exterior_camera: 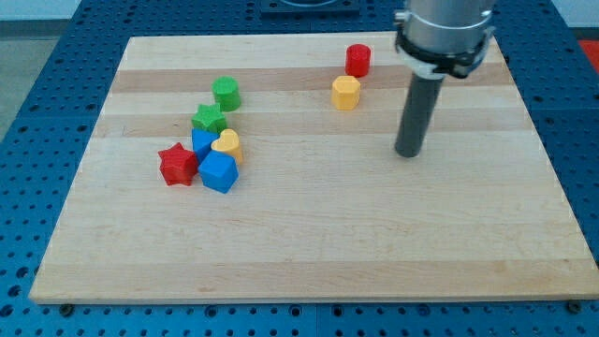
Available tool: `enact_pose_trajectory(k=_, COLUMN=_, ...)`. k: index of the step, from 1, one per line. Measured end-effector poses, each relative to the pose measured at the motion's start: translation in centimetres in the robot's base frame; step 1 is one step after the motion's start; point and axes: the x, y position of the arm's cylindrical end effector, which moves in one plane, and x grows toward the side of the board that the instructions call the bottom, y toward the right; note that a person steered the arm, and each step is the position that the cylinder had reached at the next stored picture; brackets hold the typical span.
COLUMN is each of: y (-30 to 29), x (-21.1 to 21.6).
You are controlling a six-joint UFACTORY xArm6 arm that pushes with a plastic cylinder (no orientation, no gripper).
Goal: Slide the yellow hexagon bottom left of the red circle
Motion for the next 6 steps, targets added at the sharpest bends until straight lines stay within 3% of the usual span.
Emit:
enact_pose_trajectory(k=2, y=-6.9, x=-3.2)
enact_pose_trajectory(k=3, y=-6.5, x=-9.4)
enact_pose_trajectory(k=6, y=-4.0, x=-12.6)
